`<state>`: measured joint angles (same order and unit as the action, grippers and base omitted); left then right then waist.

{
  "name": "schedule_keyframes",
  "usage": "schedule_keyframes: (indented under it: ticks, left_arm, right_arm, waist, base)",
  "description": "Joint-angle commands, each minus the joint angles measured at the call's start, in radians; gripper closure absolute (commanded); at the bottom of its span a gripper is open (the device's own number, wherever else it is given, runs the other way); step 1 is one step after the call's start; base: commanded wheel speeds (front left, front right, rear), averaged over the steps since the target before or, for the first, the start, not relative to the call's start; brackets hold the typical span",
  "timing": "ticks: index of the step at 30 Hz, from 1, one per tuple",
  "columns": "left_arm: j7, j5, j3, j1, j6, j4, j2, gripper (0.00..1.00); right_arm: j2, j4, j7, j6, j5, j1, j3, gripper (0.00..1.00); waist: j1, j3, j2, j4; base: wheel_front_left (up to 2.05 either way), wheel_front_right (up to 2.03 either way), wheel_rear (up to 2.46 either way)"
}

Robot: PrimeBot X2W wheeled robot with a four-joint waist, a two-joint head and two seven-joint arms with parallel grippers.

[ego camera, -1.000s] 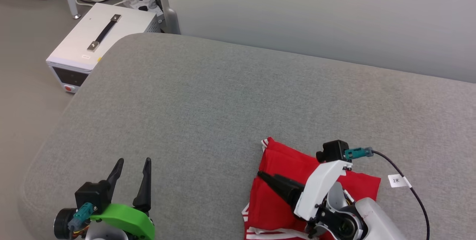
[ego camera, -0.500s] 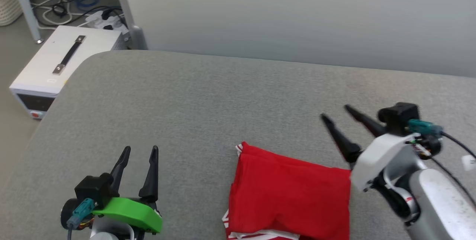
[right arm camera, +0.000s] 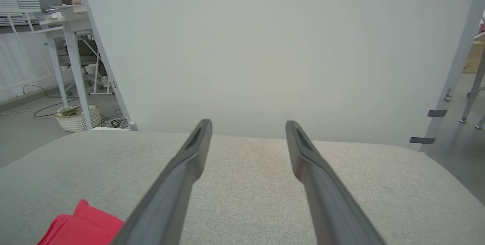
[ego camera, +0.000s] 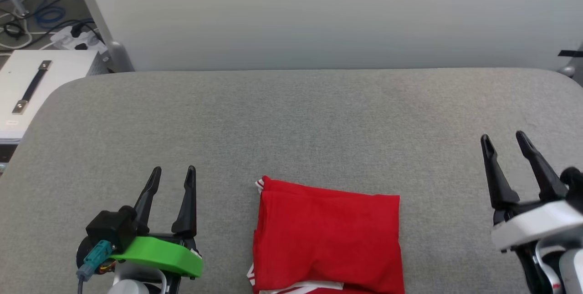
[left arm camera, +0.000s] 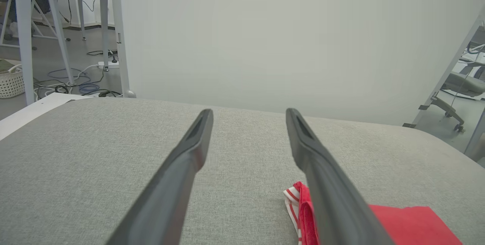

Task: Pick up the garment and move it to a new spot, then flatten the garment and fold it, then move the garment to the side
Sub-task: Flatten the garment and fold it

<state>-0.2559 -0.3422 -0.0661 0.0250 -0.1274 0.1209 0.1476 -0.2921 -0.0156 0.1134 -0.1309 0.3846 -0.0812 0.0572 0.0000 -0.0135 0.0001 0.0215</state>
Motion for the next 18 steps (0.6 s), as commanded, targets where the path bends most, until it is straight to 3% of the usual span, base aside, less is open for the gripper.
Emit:
schedule_keyframes:
  ticks: [1,10,18]
  left_arm:
    - [-0.006,0.007,0.005,-0.012,-0.003,-0.007,-0.009,0.00]
    - [-0.006,0.045,0.020,-0.045,-0.003,-0.028,-0.027,0.00]
    - [-0.006,0.076,0.010,-0.053,-0.003,-0.046,-0.030,0.00]
  right_arm:
    - [0.016,-0.015,0.017,0.000,-0.014,0.026,-0.009,0.00]
    - [0.104,-0.053,0.091,0.000,-0.076,0.135,-0.042,0.00]
    - [0.130,-0.014,0.114,0.000,-0.089,0.149,-0.035,0.00]
  waist:
    - [0.0000,0.014,-0.0001,-0.017]
    - [0.0000,0.030,-0.0001,-0.032]
    - [0.0000,0.037,-0.0001,-0.024]
  base:
    - [0.00,0.00,0.00]
    - [0.00,0.00,0.00]
    - [0.00,0.00,0.00]
